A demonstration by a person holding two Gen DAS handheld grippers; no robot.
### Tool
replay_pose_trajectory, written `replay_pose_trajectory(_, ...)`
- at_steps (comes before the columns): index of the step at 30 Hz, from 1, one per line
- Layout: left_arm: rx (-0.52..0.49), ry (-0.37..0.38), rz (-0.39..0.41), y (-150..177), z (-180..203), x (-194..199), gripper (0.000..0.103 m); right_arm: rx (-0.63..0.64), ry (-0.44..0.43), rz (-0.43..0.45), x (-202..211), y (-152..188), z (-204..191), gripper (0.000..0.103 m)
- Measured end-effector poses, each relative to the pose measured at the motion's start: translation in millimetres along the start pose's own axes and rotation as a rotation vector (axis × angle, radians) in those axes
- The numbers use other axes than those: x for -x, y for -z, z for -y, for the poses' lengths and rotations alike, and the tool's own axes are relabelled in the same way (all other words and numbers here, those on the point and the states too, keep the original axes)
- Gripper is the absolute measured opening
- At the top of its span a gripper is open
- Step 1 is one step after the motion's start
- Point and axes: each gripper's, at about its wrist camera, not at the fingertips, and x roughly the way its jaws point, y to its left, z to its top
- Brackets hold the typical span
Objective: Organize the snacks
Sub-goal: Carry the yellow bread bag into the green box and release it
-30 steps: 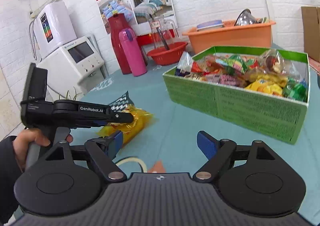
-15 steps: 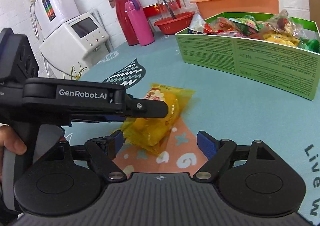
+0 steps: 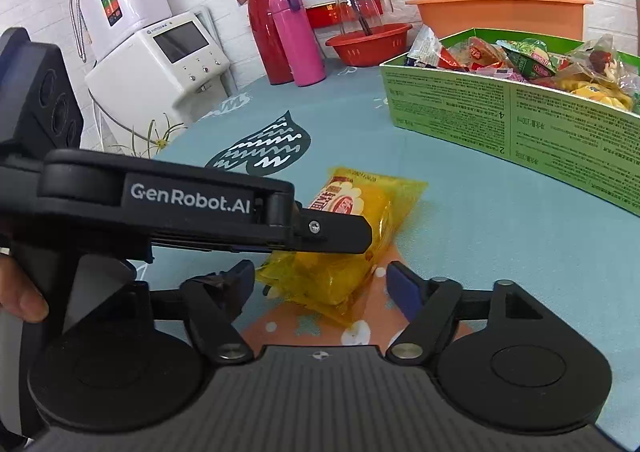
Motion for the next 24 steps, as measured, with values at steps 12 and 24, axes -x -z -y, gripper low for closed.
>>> replay_pose_trajectory(12,-0.093,-0.042,0.05,3.5,17.5,5.2,0.087,0.062,0.029,0.022,5.3,0.2,-7.1,0.058)
replay_pose_trajectory(24,-0.182,0.017,0.142,-30.3,61.3,10.0,0.087,0.075,0.052,0.192,35.6,-24.3,13.1,0.057)
